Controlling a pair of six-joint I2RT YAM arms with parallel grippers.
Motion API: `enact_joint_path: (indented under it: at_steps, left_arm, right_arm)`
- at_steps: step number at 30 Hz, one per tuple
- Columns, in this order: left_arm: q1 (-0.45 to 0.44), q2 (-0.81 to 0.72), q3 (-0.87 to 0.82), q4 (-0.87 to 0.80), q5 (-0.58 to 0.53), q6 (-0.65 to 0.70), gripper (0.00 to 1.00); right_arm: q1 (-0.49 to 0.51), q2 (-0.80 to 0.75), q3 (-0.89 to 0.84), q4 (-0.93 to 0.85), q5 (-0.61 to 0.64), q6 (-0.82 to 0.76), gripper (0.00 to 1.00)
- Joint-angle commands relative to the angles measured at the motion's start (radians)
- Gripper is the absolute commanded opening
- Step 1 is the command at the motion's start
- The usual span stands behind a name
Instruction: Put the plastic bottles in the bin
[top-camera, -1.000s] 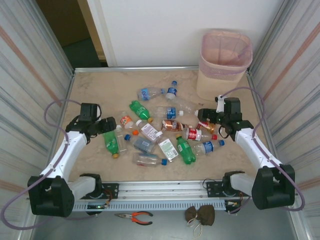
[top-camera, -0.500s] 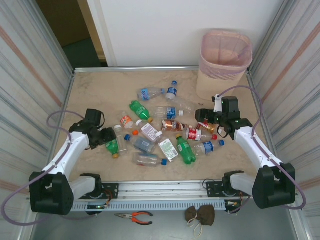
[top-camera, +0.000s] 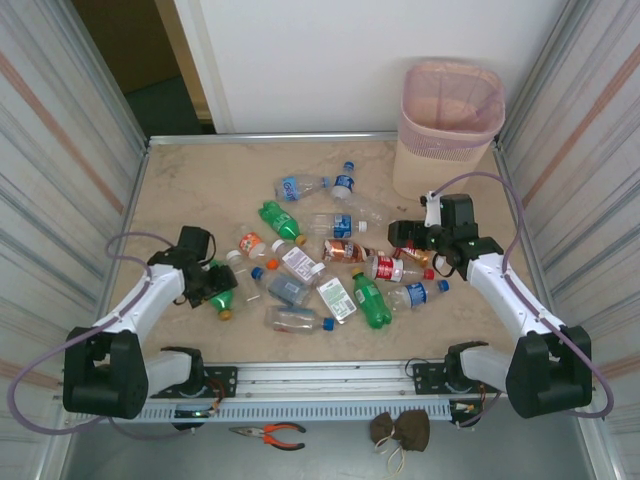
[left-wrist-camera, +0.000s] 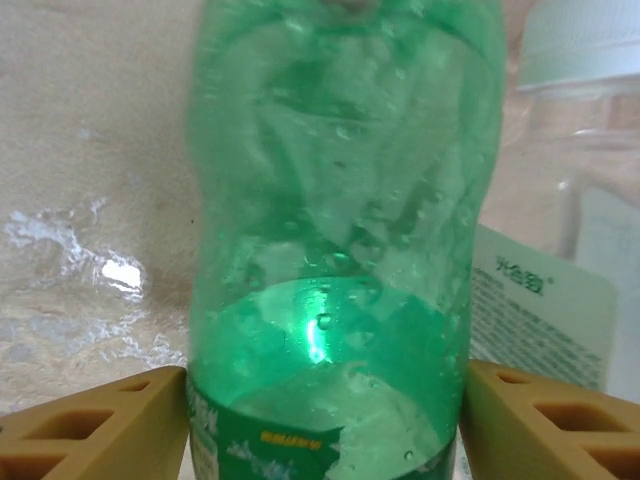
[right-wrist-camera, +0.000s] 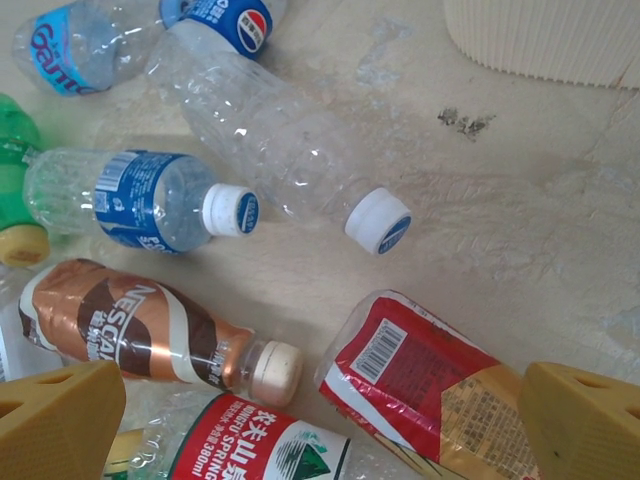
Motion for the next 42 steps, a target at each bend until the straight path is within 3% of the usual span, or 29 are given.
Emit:
enact_joint_path:
  at_steps: [1,12,25,29,34,42]
  left_arm:
    - [-0.018,0.007,-0.023,0.001,0.011,-0.024,0.69]
    - [-0.037,-0.02,-0.039,-0.016,0.007,-0.032,0.6]
    - [-0.045,-0.235,0.064,-0.085,0.019,-0.007,0.58]
    - [-0.043,-0.344,0.102,-0.001,0.128,0.087,0.58]
    - [-0.044,-0.441,0.111,0.236,0.364,0.152,0.56]
    - [-0.074,-0.407,0.151,0.617,0.676,0.17,0.53]
  right_arm:
    - [0.013,-0.003,0.033,-0.024,0.012,0.005,0.99]
    - [0.041,-0.018,0.048,-0.049,0.037,0.004,0.99]
    - [0.123,-0.106,0.147,-0.139,0.037,0.06,0.99]
    - [0.146,-0.116,0.197,-0.141,-0.065,0.086,0.99]
    - [0.185,-0.113,0.259,-0.123,-0.199,0.098,0.99]
    - [0.256,-0.111,0.321,0.016,-0.408,0.132,0.99]
